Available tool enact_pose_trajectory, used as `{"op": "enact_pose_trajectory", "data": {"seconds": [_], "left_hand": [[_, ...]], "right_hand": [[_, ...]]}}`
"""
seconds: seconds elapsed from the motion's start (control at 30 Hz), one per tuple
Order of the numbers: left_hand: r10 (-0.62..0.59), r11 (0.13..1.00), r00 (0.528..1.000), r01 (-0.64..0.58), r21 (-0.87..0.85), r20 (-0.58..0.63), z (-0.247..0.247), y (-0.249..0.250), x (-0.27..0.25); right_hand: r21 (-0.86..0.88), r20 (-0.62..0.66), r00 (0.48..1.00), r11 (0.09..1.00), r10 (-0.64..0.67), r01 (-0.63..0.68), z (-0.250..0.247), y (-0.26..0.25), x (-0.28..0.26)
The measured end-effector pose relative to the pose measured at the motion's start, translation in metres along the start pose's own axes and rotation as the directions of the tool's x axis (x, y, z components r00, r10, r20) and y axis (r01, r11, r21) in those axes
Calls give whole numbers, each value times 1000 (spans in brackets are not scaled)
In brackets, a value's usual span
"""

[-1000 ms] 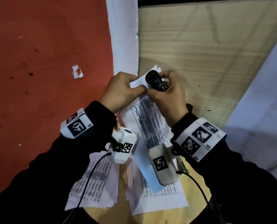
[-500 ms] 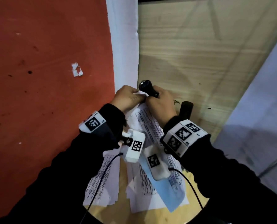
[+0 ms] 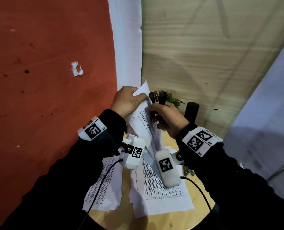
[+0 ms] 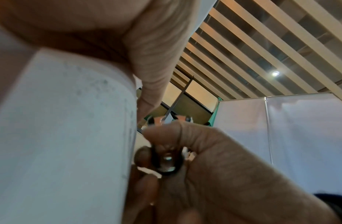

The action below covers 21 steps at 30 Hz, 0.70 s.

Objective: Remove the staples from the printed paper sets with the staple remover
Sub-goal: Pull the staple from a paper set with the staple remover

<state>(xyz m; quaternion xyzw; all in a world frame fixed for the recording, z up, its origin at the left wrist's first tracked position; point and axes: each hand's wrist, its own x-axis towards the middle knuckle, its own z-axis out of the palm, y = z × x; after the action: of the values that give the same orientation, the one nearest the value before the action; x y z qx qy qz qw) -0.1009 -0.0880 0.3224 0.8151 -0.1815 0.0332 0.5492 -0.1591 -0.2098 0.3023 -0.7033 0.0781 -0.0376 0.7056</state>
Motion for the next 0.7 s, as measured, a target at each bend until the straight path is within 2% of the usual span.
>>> {"op": "enact_pose_trajectory", "data": {"seconds": [0.13, 0.27, 0.33, 0.53, 0.7], "left_hand": [[25, 999, 1000, -25, 34, 8, -4, -4, 1], [19, 1000, 999, -19, 5, 32, -16, -2, -1], [13, 999, 998, -11, -33, 53, -19, 1, -3], [100, 995, 994, -99, -31, 42, -15, 4, -8], [165, 979, 985, -170, 117, 49, -14, 5, -12]], "right_hand": [[6, 49, 998, 1000, -28, 28, 0, -2, 0], [-32, -56, 975, 977, -213, 212, -6, -6, 3], [-39, -91, 960, 964, -265, 262, -6, -7, 3], [153, -104, 984, 976, -142, 156, 5, -16, 5], [86, -121, 984, 986, -131, 142, 3, -20, 5]]}}
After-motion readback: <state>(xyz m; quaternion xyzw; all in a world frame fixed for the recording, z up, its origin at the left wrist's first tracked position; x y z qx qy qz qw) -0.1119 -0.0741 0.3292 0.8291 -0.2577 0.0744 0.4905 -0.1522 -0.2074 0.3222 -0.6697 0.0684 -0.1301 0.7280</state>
